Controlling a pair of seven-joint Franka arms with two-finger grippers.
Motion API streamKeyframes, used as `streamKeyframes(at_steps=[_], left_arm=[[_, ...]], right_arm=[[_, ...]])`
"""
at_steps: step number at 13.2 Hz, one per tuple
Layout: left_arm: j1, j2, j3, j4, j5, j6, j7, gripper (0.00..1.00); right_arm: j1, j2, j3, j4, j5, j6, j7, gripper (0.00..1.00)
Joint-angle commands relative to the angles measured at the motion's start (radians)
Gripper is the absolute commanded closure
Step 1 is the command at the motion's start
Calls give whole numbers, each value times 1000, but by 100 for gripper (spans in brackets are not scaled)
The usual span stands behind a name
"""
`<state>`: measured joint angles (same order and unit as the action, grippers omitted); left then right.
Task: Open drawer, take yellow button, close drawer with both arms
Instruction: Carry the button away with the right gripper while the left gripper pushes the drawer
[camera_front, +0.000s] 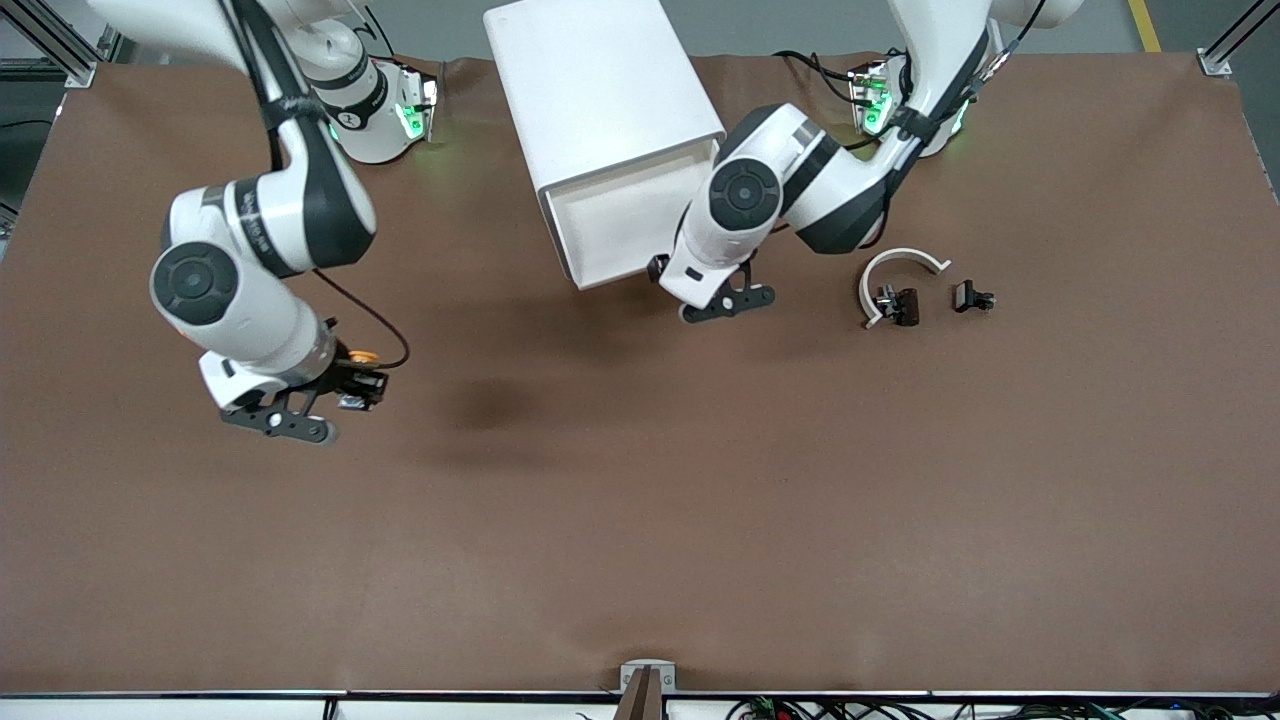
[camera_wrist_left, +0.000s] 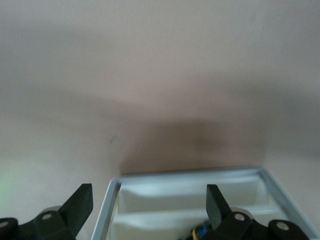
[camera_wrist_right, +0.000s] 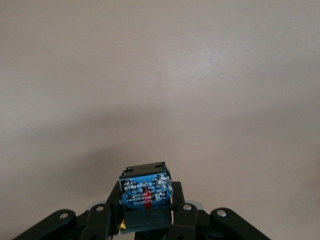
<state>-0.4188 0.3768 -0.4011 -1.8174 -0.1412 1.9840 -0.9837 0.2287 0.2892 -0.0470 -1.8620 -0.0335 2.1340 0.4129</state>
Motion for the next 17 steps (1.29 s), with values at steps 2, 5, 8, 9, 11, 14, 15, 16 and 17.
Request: streamKeyframes(at_steps=[2, 5, 8, 9, 11, 14, 15, 16, 17], left_arm=[[3, -6, -63, 4, -72, -105, -27, 0], [0, 13, -120, 4, -89, -110, -87, 0], [-27, 17, -130, 6, -107, -110, -102, 0], [-38, 20, -130, 9, -107, -108, -119, 0], [-40, 20, -130, 13, -107, -108, -130, 0], [-22, 19, -111, 45, -87, -100, -138, 0], [-9, 17, -78, 62, -57, -100, -141, 0], [-2, 17, -55, 84, 6, -102, -142, 0], [6, 17, -35, 104, 76, -102, -142, 0]], right_arm=[[-150, -27, 22, -176, 10, 231, -172, 100], [-222, 19, 24, -175, 20, 242, -241, 100], [-267, 47, 24, -180, 20, 265, -269, 100], [-285, 53, 25, -183, 20, 267, -282, 100], [-324, 65, 27, -212, 32, 303, -324, 100], [-354, 103, 29, -241, 44, 400, -394, 100], [-365, 122, 30, -240, 46, 418, -414, 100], [-371, 139, 30, -240, 47, 452, -419, 100], [-371, 155, 32, -240, 47, 478, -430, 100]])
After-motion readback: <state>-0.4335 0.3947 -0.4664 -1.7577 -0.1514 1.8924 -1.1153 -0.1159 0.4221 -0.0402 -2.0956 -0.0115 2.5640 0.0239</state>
